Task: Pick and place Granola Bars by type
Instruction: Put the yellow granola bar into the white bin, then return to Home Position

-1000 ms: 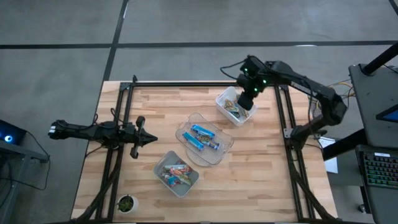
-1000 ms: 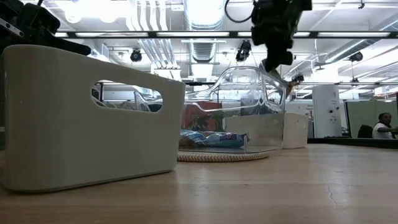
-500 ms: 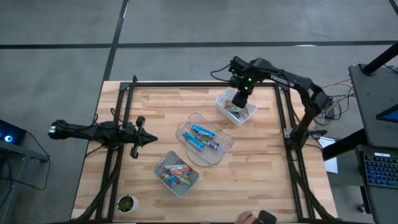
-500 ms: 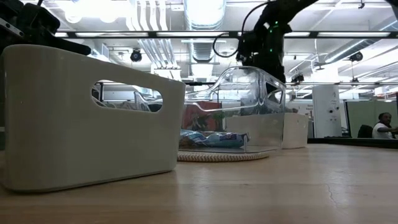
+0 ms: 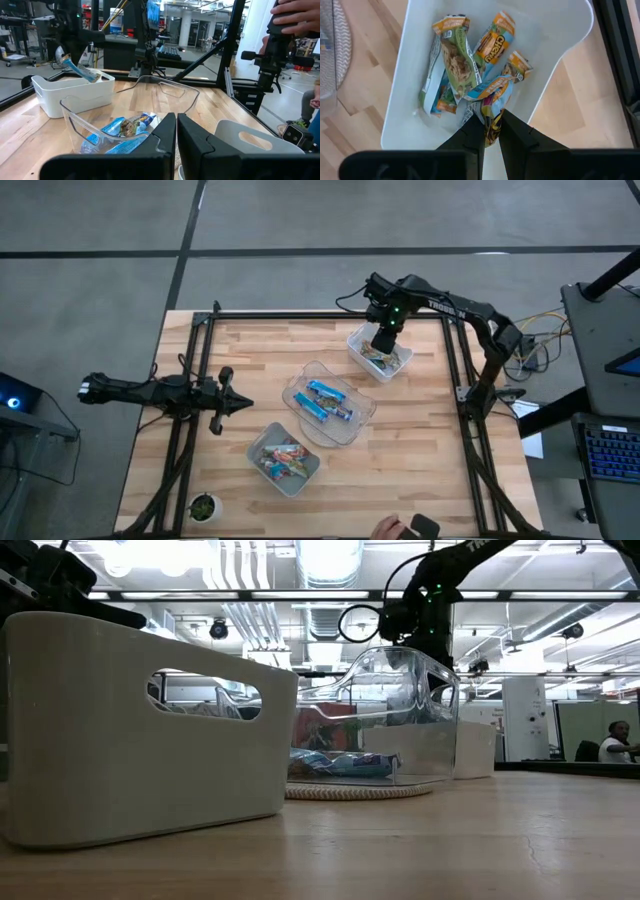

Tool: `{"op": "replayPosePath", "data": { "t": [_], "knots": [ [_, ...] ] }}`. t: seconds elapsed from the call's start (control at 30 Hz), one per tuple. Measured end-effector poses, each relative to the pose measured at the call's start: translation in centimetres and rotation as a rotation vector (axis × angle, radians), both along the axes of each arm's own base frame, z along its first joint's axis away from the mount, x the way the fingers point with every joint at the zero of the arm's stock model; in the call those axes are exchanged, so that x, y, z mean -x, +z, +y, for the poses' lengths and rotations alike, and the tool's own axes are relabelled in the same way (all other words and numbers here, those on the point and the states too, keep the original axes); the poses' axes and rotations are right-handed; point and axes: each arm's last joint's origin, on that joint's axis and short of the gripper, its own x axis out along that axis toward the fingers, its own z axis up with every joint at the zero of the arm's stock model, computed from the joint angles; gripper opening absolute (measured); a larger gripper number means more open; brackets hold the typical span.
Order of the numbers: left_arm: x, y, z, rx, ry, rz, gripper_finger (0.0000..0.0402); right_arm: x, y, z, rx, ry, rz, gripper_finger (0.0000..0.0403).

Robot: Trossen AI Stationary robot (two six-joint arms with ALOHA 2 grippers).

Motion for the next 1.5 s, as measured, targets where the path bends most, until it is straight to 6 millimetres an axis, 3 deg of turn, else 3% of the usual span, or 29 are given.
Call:
{"op": "replayPosePath", "data": {
  "t": [0.27,0.6,0.8,1.0,1.23,1.5],
  "knots": [
    [0.0,0.0,0.0,0.0,0.0,0.0,0.0,0.0,-0.2,0.0,-0.001,0.001,0.001,0.0047],
    [0.0,0.0,0.0,0.0,0.0,0.0,0.0,0.2,-1.3,0.2,-0.02,-0.041,0.019,0.0136],
    [0.0,0.0,0.0,0.0,0.0,0.0,0.0,0.1,-1.2,0.5,-0.018,-0.038,0.014,0.0155],
    [0.0,0.0,0.0,0.0,0.0,0.0,0.0,0.0,-0.9,0.7,-0.011,-0.028,0.007,0.0127],
    [0.0,0.0,0.0,0.0,0.0,0.0,0.0,0.4,0.6,1.5,0.012,-0.012,-0.035,0.0019],
    [0.0,0.0,0.0,0.0,0.0,0.0,0.0,1.5,4.3,4.2,0.043,0.033,-0.169,0.0009]
  ]
}}
